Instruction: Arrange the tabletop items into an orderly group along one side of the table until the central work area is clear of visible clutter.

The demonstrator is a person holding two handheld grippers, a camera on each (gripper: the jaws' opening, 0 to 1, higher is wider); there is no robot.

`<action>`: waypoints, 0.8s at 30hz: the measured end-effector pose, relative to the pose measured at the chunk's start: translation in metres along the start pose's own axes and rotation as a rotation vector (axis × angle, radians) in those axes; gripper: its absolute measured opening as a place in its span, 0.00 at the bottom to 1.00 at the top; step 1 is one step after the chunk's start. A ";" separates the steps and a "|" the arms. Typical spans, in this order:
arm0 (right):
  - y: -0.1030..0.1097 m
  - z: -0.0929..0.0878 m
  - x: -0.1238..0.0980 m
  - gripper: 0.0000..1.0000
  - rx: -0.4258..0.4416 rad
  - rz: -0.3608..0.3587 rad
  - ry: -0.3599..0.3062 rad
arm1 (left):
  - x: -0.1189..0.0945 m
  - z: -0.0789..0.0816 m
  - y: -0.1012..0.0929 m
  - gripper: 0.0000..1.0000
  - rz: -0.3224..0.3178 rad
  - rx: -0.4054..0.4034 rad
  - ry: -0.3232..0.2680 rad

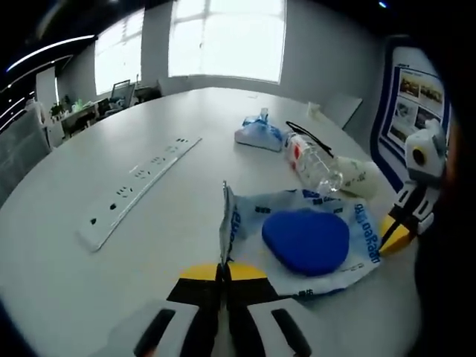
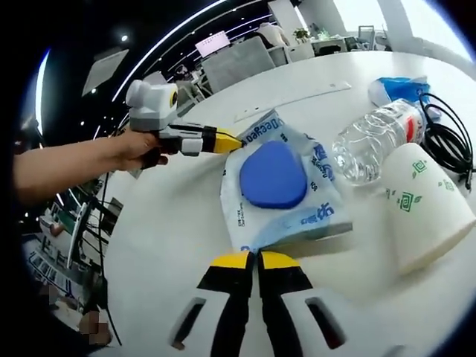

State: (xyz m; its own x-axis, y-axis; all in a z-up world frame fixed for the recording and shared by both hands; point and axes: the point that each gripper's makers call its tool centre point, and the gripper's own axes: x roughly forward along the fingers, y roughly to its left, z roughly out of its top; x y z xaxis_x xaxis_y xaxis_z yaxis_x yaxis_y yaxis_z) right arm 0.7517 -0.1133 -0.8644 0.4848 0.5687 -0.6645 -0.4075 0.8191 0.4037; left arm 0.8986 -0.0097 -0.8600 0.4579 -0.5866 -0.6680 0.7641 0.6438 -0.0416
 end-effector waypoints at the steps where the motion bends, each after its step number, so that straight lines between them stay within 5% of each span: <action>1: 0.000 0.000 -0.002 0.00 -0.004 -0.002 -0.002 | -0.002 0.000 -0.002 0.00 -0.001 0.003 0.002; 24: -0.004 0.021 -0.049 0.00 -0.116 0.024 -0.071 | -0.053 0.021 -0.022 0.00 0.092 -0.048 -0.010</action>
State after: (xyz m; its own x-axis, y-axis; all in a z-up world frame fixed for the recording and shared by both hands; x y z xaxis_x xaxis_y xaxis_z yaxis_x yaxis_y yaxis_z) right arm 0.7462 -0.1425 -0.8200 0.5258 0.5949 -0.6080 -0.5039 0.7937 0.3408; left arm 0.8673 -0.0031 -0.8083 0.5298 -0.5284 -0.6633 0.6957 0.7181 -0.0163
